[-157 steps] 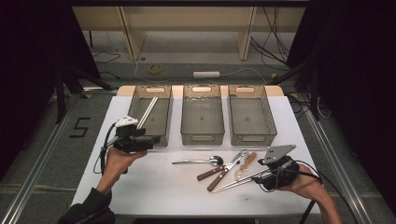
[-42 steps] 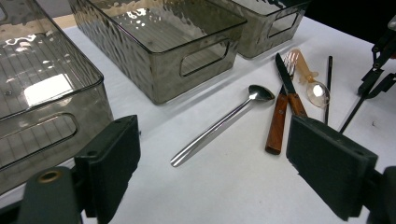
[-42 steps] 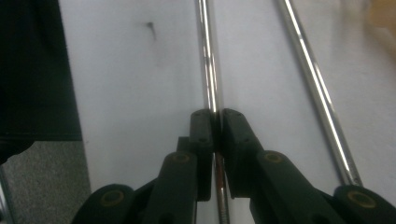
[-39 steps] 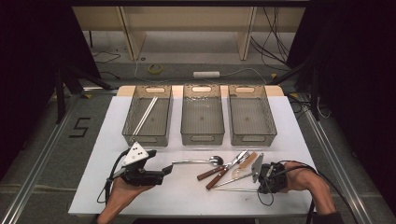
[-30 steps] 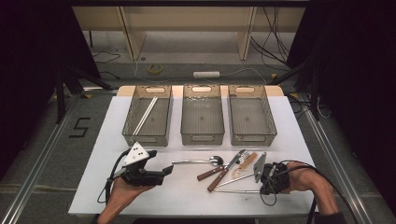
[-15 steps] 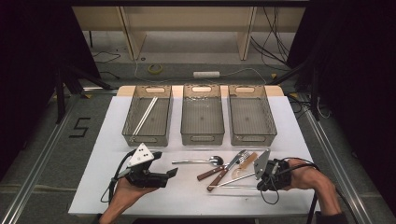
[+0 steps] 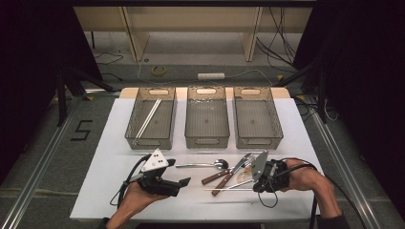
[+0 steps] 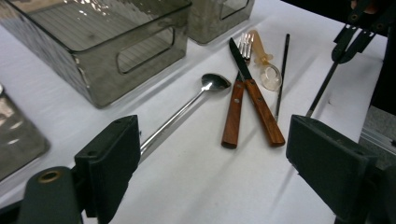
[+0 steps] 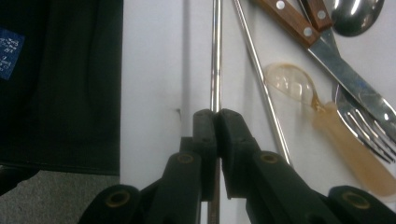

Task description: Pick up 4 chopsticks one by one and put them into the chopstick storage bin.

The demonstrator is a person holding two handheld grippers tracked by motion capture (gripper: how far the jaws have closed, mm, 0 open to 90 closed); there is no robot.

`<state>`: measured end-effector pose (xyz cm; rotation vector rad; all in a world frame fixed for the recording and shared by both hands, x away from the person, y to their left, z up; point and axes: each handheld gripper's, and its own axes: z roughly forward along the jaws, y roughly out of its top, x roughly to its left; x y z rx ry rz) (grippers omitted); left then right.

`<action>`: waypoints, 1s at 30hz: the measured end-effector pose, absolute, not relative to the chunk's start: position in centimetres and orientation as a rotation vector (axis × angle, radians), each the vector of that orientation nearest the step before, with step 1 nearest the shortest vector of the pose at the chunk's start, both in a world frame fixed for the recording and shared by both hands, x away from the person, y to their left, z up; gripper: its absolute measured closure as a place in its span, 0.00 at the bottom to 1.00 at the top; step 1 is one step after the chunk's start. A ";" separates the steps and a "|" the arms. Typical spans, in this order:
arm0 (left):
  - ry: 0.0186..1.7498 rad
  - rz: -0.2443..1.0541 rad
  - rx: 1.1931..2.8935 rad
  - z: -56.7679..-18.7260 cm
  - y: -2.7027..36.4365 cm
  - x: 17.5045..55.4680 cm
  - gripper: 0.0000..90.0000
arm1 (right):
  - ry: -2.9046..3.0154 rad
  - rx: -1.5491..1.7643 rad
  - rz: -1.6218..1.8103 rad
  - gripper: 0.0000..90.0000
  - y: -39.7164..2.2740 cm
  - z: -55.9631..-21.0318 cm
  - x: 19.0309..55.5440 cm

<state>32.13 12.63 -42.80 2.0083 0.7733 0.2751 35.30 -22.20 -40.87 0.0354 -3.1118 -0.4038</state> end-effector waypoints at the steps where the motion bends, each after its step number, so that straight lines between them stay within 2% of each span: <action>1: 0.769 0.272 2.016 -42.8 12.5 32.1 0.19 | -3.113 0.040 -0.404 0.96 -22.0 -40.9 35.3; 19: 0.633 0.215 2.179 -43.5 9.0 32.1 0.22 | -3.103 0.149 -0.399 0.96 -18.4 -40.8 35.6; 30: 0.568 0.200 2.248 -43.9 8.2 31.9 0.27 | -3.113 0.178 -0.406 0.96 -17.1 -40.5 35.5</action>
